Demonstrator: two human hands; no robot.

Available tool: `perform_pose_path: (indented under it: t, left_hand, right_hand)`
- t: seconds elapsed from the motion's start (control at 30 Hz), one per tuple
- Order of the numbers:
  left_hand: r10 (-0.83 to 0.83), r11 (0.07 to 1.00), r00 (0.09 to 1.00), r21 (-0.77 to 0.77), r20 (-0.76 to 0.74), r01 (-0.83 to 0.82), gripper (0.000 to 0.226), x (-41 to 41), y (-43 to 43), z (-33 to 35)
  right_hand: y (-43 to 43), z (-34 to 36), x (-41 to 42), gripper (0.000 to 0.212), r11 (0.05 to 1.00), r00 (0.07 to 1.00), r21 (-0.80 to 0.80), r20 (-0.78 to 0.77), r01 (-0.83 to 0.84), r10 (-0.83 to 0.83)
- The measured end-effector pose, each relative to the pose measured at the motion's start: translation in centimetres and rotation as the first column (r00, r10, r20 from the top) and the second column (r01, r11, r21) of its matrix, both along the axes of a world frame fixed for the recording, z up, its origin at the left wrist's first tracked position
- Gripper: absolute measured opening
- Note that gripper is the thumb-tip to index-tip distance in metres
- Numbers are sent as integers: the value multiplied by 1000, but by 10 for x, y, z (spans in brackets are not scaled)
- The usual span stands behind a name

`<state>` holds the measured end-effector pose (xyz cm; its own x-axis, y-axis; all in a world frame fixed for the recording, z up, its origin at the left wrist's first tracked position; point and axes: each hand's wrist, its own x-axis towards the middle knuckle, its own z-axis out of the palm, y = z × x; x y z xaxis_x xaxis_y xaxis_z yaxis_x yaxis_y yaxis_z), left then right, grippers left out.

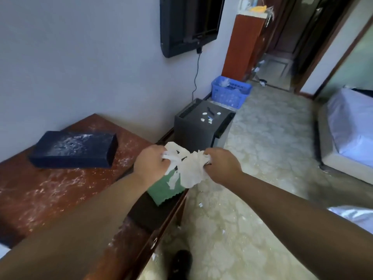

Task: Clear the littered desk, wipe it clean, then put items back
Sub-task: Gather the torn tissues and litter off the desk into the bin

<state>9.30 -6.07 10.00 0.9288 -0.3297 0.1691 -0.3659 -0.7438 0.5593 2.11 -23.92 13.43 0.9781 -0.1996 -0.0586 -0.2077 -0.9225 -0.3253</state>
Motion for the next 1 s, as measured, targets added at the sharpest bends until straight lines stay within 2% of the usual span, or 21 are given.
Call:
perform_pose_path:
  t: [0.1, 0.23, 0.47, 0.53, 0.63, 0.73, 0.77, 0.87, 1.0]
  left_hand:
    - [-17, 1000, 1000, 4, -11, 17, 12, 60, -34, -3]
    - [4, 1000, 997, 4, -77, -4, 5, 123, -67, -17]
    - [84, 994, 987, 80, -139, -73, 33, 196, -95, -42]
    - [157, 986, 967, 88, -199, -142, 30, 213, -100, -49]
    - [286, 958, 927, 57, -244, -281, 10, 238, -111, -58]
    - [443, 891, 853, 31, -275, -453, 32, 264, -130, -66]
    - [488, 865, 828, 25, -276, -501, 31, 274, -137, -69]
    - [609, 776, 733, 38, -305, -629, 22, 302, -162, -80]
    - [728, 614, 557, 19, -400, -789, 18, 323, -200, -93]
  right_hand:
    - [-26, 3, 56, 23, 1000, 1000, -8, -11, 5, -5]
    - [-57, 1, 119, 22, 1000, 999, -20, -43, -2, 2]
    - [-99, -21, 213, 22, 998, 994, -15, -88, -59, 58]
    - [-109, -30, 241, 21, 993, 989, -14, -98, -116, 114]
    - [-126, -47, 288, 11, 973, 968, -21, -113, -228, 224]
    - [-143, -62, 343, 6, 934, 927, -13, -129, -357, 352]
    - [-149, -67, 362, 5, 911, 904, -6, -131, -412, 408]
    - [-164, -86, 415, 26, 820, 806, 37, -166, -571, 568]
    - [-182, -104, 465, 38, 724, 702, 68, -196, -686, 684]
